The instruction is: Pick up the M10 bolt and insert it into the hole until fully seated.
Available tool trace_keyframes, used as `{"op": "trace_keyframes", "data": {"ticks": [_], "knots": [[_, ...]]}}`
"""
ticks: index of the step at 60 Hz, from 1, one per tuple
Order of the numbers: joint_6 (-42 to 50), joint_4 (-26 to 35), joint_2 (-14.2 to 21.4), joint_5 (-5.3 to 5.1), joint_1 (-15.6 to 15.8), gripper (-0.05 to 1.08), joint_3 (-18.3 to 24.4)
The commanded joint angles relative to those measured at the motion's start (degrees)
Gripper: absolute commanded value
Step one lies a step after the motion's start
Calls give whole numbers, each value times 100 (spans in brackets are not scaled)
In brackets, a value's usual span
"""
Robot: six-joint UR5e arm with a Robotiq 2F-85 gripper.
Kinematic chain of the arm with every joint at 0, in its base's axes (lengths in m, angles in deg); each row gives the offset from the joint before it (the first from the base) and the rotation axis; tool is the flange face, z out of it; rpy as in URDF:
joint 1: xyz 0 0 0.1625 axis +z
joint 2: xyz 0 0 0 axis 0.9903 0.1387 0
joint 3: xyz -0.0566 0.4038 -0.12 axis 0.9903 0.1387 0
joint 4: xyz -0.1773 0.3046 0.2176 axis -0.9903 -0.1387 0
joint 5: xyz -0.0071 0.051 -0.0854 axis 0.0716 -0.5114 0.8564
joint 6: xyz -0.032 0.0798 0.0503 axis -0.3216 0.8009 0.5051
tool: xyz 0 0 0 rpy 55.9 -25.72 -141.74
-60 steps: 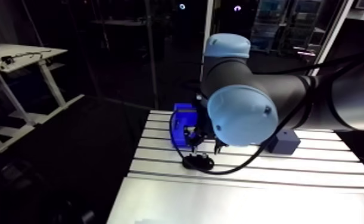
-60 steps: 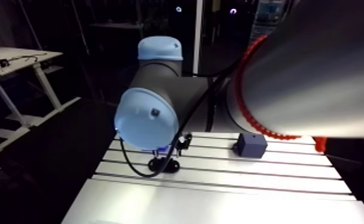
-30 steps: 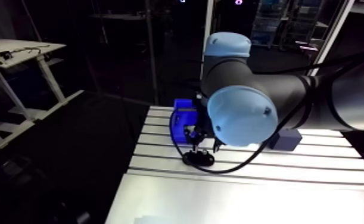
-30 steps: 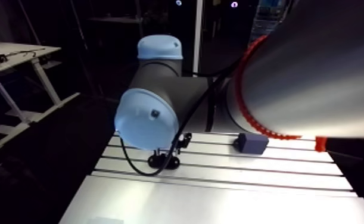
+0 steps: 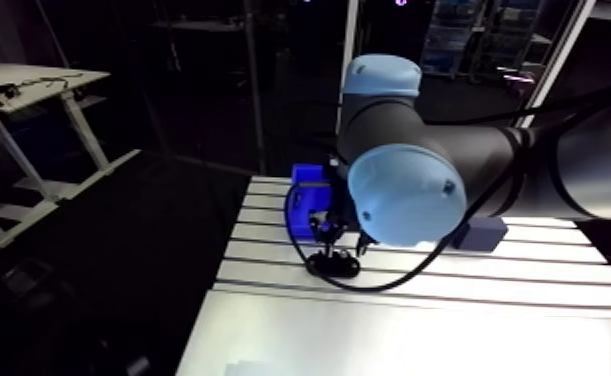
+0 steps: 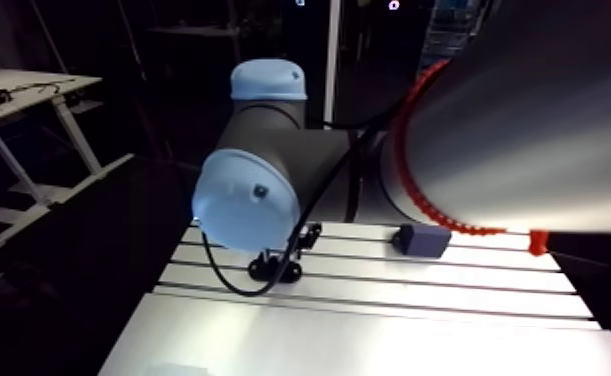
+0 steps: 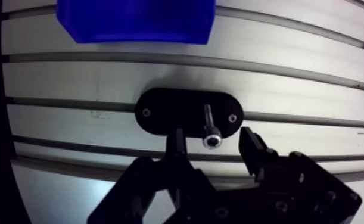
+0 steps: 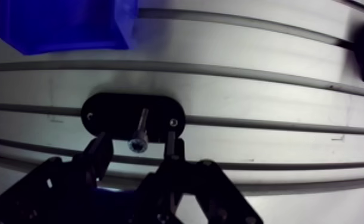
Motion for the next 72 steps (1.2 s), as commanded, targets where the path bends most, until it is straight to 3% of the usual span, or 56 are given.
{"op": "trace_keyframes", "data": {"ticks": [1, 30, 72], "knots": [[-6, 0, -1, -1, 0, 44, -1], [-15, 0, -27, -1, 0, 51, -1], [-15, 0, -62, -1, 0, 72, -1]]}}
